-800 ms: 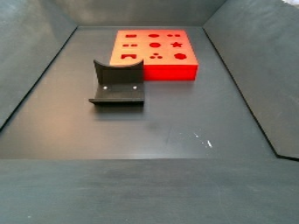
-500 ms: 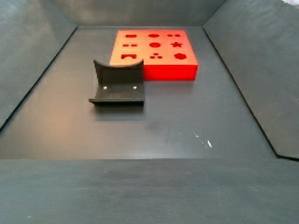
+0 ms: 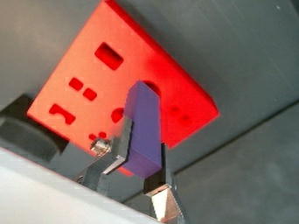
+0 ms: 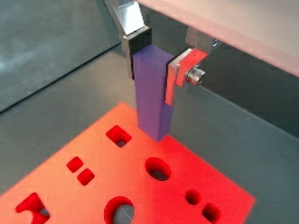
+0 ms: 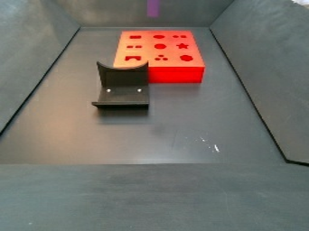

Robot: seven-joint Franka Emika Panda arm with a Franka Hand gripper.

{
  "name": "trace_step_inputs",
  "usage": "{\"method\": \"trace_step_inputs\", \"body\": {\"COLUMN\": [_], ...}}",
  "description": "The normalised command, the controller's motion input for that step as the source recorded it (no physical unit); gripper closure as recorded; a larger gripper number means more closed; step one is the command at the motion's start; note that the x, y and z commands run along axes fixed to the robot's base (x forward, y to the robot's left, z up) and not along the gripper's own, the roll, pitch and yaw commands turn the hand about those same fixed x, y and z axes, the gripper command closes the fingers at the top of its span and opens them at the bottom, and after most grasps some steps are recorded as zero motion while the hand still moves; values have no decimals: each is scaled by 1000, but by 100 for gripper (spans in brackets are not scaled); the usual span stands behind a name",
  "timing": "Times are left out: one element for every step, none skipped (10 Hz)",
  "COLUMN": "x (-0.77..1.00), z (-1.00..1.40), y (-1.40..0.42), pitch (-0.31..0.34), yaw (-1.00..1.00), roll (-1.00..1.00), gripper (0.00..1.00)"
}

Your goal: Insert the rectangle object.

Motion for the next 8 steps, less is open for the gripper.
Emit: {"method": "trace_step_inputs", "body": {"x": [951, 1000, 1000, 1000, 1000, 951, 837, 717], "z": [-491, -423, -494, -506, -357, -80, 0, 86], "y": [0, 6, 0, 0, 0, 49, 91, 17], "pitch": [-14, -81, -77, -61, -13, 0, 0, -30], "yaw": [-51, -31, -11, -34, -91, -226, -283, -311], "roll": [-49, -140, -96, 0, 116, 179, 211, 296], "gripper": [100, 100, 100, 100, 100, 100, 100, 100]}}
